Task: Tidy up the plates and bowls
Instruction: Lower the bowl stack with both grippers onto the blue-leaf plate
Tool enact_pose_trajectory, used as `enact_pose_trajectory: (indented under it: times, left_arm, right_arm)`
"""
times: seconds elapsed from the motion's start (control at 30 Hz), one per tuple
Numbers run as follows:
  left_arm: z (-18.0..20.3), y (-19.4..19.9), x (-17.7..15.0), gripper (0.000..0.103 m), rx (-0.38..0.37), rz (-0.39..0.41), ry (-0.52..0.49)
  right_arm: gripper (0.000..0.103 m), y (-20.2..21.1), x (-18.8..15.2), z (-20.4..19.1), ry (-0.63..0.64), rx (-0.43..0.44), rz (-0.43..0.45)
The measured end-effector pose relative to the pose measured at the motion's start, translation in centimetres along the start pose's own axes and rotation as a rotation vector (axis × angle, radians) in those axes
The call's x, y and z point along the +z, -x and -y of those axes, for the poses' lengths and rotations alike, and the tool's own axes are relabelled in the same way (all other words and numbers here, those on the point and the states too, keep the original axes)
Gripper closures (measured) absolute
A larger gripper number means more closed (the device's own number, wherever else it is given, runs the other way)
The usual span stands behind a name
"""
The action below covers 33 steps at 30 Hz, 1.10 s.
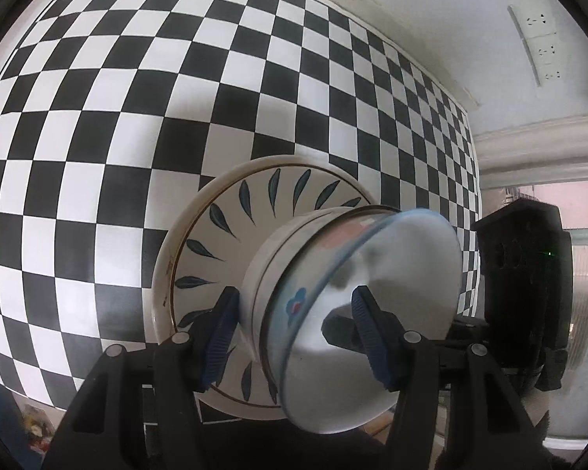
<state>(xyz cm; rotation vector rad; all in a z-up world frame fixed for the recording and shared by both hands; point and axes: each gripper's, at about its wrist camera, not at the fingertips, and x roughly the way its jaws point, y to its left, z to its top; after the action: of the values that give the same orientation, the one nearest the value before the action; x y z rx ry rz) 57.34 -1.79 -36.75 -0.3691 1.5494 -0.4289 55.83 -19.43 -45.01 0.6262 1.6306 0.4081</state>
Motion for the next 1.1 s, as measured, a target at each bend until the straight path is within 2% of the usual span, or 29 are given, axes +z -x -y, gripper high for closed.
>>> enact_pose_trajectory:
  times: [0.37,1.1]
  left_arm:
    - [0.71,-0.14,-0.21,0.047,0.042,0.014,-0.037]
    - [0.90,-0.62,0.02,0.047,0.045,-0.023,-0.035]
  right_arm:
    - [0.052,-0.15,0.41,-0.07,-0.011,-0.005,-0.010]
    - [0.052,0.18,-0.08,0.78,-0.027,0.018,-0.005]
